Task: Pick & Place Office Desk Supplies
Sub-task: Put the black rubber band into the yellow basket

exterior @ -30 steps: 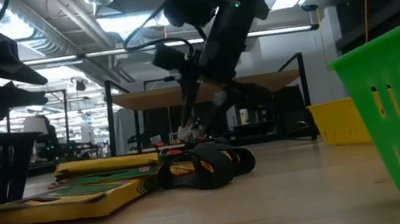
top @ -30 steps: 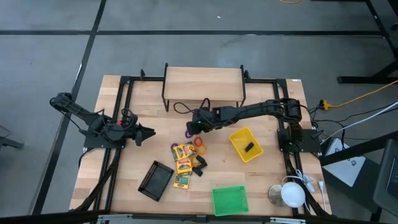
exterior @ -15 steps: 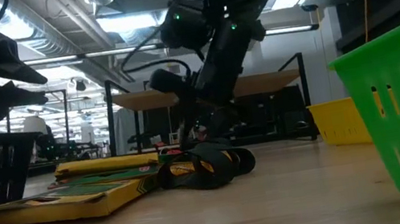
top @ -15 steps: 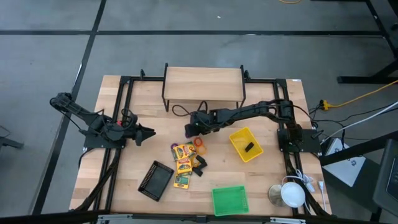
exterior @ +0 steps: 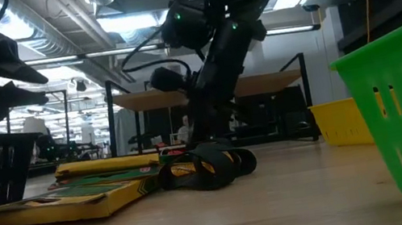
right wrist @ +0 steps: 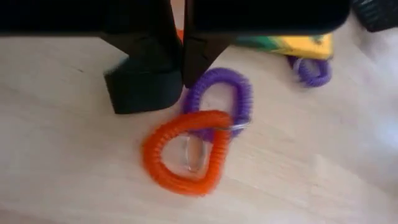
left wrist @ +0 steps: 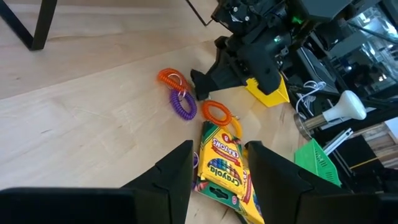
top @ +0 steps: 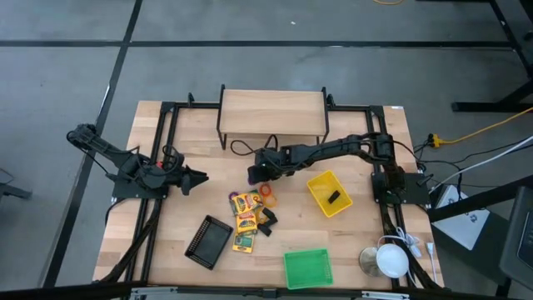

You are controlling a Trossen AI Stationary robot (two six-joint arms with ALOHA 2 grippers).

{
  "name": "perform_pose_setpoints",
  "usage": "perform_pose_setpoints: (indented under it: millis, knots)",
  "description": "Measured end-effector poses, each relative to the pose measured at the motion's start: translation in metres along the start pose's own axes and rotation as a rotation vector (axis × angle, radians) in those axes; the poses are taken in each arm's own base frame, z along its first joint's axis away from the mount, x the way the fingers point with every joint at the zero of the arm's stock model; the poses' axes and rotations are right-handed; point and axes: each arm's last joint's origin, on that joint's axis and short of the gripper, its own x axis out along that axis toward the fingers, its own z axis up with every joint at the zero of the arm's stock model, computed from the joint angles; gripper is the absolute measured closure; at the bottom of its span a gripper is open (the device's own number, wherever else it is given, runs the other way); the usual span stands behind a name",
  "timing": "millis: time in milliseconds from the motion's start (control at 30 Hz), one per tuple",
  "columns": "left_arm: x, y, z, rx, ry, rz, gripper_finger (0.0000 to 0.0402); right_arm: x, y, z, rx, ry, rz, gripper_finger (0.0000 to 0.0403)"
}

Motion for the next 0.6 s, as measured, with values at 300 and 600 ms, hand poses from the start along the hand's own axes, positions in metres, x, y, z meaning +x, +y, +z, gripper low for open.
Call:
perform_pose_setpoints:
  millis: [300,600]
  knots:
    - [0.000,-0.008,0.006,-0.010,-0.108,-0.039,0.0251,-0.089,0.048,0.004,-0.132,-0.134,0.178,0.0399]
    - [-0.001,-0.012,0.009,0.012,-0.124,-0.078,0.0251,-0.225,0.054,-0.031,-0.386,-0.307,0.327,0.0400]
